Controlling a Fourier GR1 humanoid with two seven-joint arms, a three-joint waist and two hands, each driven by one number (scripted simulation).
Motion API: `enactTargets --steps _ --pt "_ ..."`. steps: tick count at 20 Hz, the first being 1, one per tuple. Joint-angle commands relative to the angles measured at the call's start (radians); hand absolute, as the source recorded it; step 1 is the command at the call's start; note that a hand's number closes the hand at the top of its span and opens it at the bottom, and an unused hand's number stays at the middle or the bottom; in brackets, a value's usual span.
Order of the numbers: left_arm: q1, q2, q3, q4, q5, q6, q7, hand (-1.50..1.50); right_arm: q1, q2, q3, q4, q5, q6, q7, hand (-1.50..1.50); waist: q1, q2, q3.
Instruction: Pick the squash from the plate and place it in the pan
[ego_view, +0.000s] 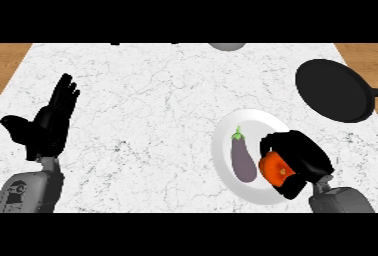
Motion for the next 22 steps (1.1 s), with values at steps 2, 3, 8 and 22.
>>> enactTargets --steps 2,3,8,22 --pt "-0.036 0.039 0.037 0.005 0.024 -0.017 0.033 0.00 0.134 0.001 -0.065 -0.288 -0.042 -0.121 -0.002 1.50 -0.009 0.000 0.000" --pt "-0.014 0.005 -0.001 -0.027 0.001 0.003 0.042 0.00 0.167 -0.024 -0.118 -0.320 -0.089 -0.121 -0.034 1.50 -0.002 0.001 0.001" --pt "-0.012 -0.003 -0.010 -0.009 -0.006 -0.005 0.019 0.00 0.168 0.024 -0.236 -0.487 -0.177 -0.073 0.077 1.50 0.018 0.008 0.000" --pt "-0.065 0.025 0.015 0.051 0.009 -0.051 -0.010 0.00 -0.231 -0.114 -0.652 0.111 -0.506 -0.074 -0.039 1.50 0.047 0.018 0.001"
